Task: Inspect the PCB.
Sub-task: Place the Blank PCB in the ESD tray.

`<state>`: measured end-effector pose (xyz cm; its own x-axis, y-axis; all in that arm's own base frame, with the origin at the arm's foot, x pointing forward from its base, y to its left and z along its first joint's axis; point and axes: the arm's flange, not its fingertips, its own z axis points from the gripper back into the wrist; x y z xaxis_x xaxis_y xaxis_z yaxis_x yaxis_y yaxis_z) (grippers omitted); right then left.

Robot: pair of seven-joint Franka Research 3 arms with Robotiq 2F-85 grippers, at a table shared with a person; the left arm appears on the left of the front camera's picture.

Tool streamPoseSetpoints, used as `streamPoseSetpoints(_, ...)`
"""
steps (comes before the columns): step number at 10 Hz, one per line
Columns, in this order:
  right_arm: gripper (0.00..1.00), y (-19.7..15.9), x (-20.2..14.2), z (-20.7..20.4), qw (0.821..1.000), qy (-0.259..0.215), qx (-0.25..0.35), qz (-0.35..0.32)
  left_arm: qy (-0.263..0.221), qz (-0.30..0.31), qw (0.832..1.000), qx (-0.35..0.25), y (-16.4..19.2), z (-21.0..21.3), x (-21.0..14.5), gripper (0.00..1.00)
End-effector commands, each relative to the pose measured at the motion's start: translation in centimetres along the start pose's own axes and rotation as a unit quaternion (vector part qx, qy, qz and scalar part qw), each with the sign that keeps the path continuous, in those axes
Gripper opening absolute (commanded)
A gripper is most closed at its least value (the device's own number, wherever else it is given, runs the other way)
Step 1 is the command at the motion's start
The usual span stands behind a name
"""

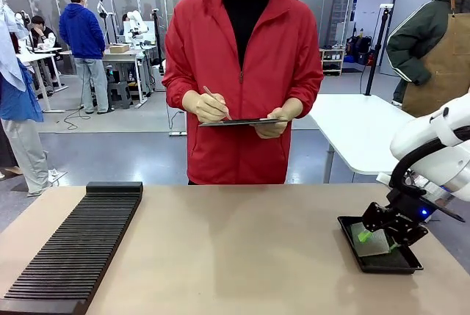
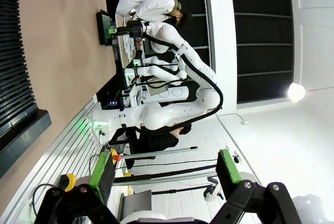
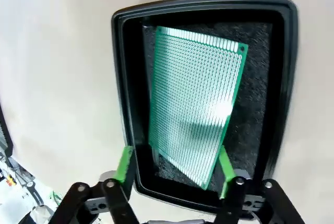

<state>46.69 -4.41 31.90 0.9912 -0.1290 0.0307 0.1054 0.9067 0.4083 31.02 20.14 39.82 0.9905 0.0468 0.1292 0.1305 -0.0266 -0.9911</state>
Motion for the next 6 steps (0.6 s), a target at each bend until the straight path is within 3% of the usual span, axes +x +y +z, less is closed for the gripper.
streamPoseSetpoints(1,1.0,0.9,-1.2,1.2,0.999,-0.01,-0.042,-0.021,0.003,0.001,1.0,0.0,-0.2,0.0,-0.1,1.0)
streamPoseSetpoints(5,1.0,2.2,-2.7,4.2,0.996,-0.045,-0.074,-0.029,0.003,0.001,1.0,0.0,-0.2,0.0,-0.1,1.0)
streamPoseSetpoints(6,1.0,2.3,-2.7,4.0,0.996,-0.022,-0.08,-0.028,0.003,0.001,1.0,0.0,-0.2,0.0,-0.1,1.0)
